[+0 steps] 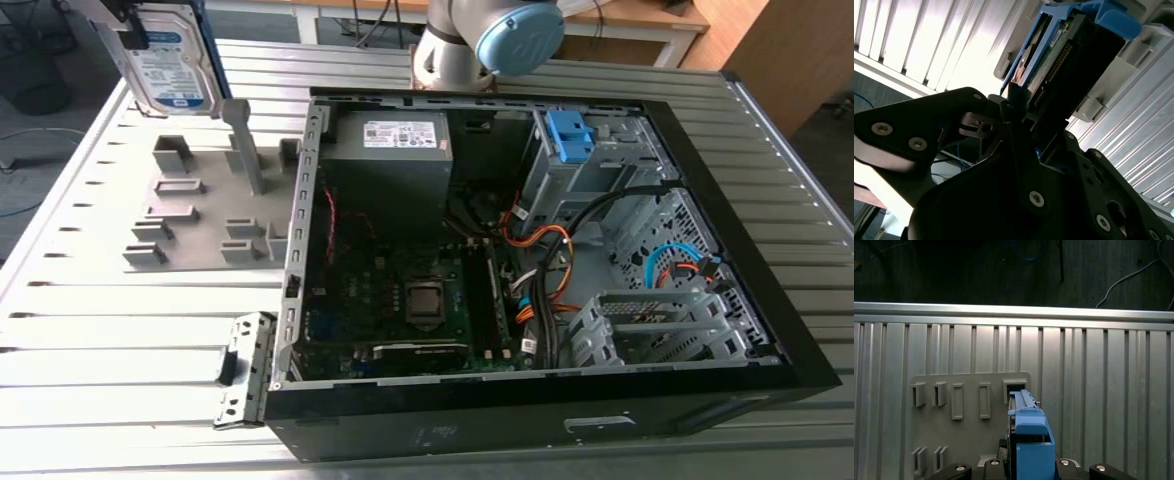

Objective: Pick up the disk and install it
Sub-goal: 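Pick up the disk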

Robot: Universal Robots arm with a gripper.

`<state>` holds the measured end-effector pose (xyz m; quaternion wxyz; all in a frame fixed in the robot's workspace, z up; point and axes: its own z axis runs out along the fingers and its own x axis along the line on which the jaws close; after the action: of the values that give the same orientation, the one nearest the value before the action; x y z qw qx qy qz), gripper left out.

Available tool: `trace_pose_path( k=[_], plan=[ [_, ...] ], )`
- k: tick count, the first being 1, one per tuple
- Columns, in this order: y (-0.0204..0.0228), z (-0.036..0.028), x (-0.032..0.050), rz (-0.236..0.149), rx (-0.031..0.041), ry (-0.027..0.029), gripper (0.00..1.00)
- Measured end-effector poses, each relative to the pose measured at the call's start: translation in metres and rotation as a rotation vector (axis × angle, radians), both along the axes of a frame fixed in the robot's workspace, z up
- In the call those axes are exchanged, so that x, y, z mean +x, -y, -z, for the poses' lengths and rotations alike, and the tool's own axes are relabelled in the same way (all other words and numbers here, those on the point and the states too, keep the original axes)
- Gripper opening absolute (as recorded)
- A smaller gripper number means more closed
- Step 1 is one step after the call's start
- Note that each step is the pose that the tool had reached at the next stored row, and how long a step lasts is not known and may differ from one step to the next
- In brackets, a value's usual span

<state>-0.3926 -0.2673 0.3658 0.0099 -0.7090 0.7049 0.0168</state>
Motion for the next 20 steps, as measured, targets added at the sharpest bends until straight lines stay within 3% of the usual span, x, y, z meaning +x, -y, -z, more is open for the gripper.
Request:
trace_pose_path(
  k=[3, 5, 20],
  plan=[
    [0.0, -0.0006, 0.0, 0.0, 0.0, 0.0, 0.36],
    [0.0, -0.0086, 0.0, 0.0, -0.0013, -0.0001, 0.36],
    [0.0, -0.0111, 0.0, 0.0, -0.0015, -0.0001, 0.36]
  ],
)
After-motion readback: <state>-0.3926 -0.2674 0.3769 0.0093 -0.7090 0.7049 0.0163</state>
